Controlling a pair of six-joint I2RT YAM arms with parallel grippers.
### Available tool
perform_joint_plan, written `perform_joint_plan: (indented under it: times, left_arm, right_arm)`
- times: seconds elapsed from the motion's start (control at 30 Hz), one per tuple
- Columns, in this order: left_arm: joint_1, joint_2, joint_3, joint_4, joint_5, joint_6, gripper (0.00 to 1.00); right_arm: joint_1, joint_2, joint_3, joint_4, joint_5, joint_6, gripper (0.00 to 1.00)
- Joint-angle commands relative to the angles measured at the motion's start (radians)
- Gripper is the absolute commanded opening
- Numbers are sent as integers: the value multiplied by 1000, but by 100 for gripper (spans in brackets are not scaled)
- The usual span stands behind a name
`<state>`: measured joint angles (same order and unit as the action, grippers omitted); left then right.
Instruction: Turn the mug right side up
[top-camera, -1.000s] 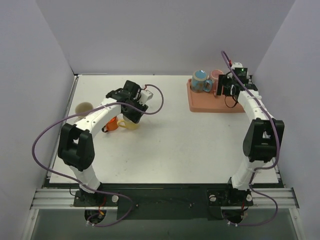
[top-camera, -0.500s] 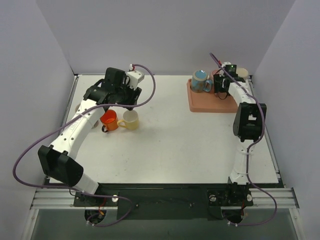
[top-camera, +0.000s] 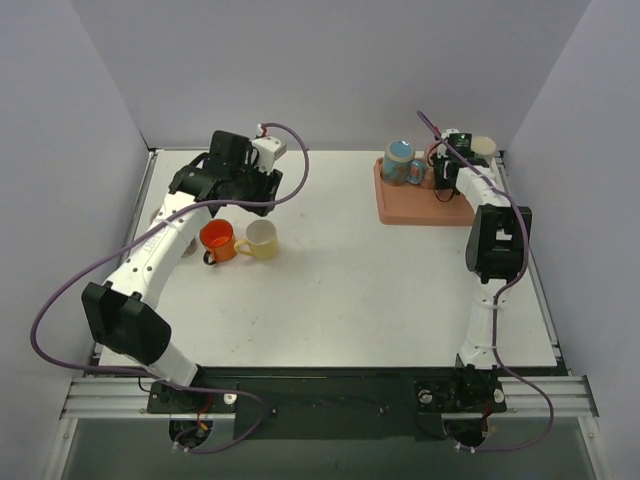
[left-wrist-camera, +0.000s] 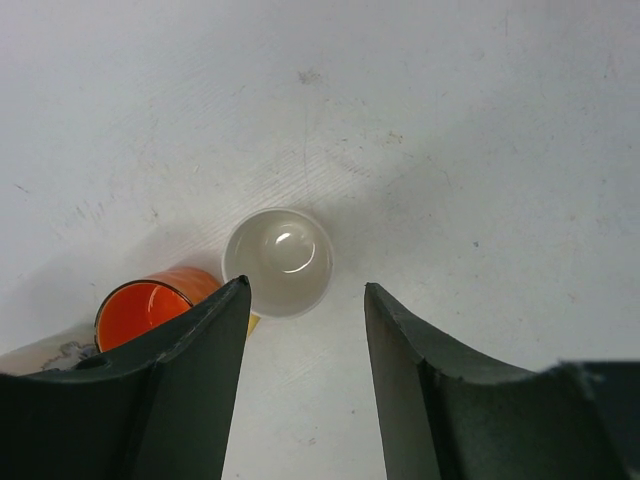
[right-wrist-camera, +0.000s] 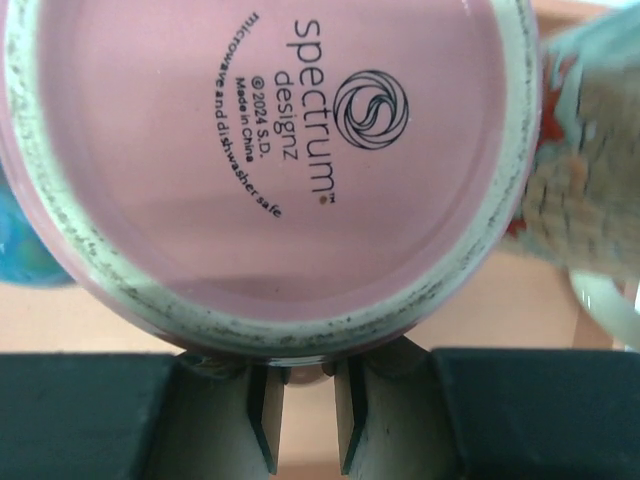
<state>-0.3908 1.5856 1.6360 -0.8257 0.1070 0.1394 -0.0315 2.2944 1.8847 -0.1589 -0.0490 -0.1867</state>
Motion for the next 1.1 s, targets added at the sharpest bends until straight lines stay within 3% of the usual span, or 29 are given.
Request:
perform_joint_plan:
  times: [0.0, 0.1, 0.33, 0.43, 0.53, 0.57, 0.67, 0.77, 0.87, 1.07]
  left_arm:
    - [9, -85, 9, 68, 80, -79, 59]
    - [13, -150, -85, 175, 195, -84, 60]
    - [12, -197, -148, 246, 339, -199, 60]
    - [13, -225, -165, 292, 381, -256, 60]
    - [26, -252, -188, 379, 436, -389, 60]
    - [35, -275, -202, 419, 506, -437, 60]
    - [69, -306, -304, 642, 646, -665, 61]
    - [72, -332, -350, 810, 752, -779, 62]
    - [84, -349, -379, 989, 801, -880, 64]
    - [113, -388, -439, 1223, 810, -1038, 68]
  right_arm:
    - [-1, -228, -119, -2, 23, 33, 0]
    - [2, -373, -200, 19, 38, 61, 0]
    - [13, -598, -334, 30, 77, 67, 0]
    - [25, -697, -354, 7, 57, 69, 0]
    - [88, -807, -369, -11, -59, 101, 0]
    - [120, -829, -369, -14, -84, 127, 0]
    - [197, -944, -412, 71, -202, 234, 0]
    - [303, -1016, -481, 221, -281, 387, 0]
    - [404, -1050, -519, 398, -328, 536, 0]
    - [568, -1034, -515, 522, -410, 674, 0]
